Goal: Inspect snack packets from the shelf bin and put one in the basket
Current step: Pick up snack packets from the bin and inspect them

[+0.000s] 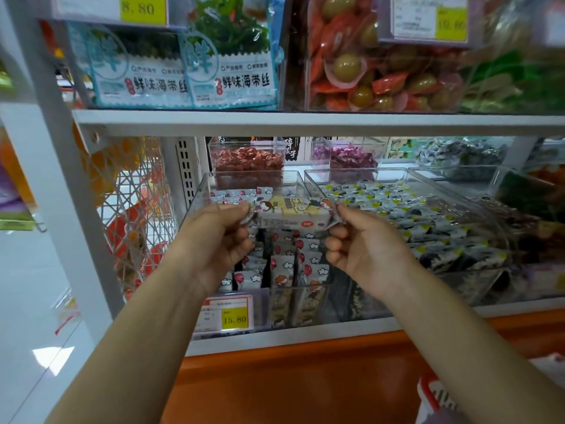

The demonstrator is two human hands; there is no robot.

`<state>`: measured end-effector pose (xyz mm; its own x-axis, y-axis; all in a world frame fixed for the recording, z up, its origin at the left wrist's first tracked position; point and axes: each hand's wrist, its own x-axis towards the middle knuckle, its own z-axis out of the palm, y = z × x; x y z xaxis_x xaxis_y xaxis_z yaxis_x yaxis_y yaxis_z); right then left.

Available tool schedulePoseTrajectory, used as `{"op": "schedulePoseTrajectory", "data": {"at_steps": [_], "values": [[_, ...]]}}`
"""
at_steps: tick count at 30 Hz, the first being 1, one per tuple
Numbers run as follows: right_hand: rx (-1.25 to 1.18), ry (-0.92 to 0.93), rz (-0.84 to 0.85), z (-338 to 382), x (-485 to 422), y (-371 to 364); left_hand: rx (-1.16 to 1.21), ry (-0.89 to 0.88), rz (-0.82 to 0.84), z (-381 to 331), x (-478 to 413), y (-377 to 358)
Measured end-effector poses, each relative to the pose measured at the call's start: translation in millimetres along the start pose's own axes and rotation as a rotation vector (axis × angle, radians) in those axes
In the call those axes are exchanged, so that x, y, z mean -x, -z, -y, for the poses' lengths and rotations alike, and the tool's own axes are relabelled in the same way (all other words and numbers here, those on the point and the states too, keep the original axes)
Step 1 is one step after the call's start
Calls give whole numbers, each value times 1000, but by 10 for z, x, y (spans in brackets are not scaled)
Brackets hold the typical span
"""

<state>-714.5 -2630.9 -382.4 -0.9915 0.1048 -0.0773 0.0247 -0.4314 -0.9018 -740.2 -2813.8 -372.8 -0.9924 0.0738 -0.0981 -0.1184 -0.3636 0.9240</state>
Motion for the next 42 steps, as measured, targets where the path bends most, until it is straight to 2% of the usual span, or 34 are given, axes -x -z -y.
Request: {"op": "schedulePoseTrajectory", "data": {"at_steps": [5, 10, 12, 15, 19, 22, 27, 31, 35, 42], "values": [[-146, -118, -58, 87, 22, -25, 115, 60, 47, -16, 31, -45], [-184, -15, -109, 89, 36, -10, 18, -39, 187, -37, 89, -91], [-179, 8, -106, 91, 38, 16, -150, -116, 230, -36, 109, -103], [-134, 75, -75, 85, 38, 55, -333, -230, 160, -8, 108, -112], [-54, 168, 50, 82, 68, 102, -366, -240, 102, 16, 114, -108], [9, 230, 63, 66, 95, 111, -320, -213, 81, 32, 99, -109], [81, 278, -69, 40, 108, 103, -312, -210, 112, 33, 120, -124], [40, 287, -119, 57, 110, 119, -306, -205, 151, 1, 118, -103], [42, 293, -93, 53, 110, 136, -264, -189, 162, -1, 113, -97], [168, 411, 31, 24, 96, 168, 55, -40, 177, -36, 99, -49]]}}
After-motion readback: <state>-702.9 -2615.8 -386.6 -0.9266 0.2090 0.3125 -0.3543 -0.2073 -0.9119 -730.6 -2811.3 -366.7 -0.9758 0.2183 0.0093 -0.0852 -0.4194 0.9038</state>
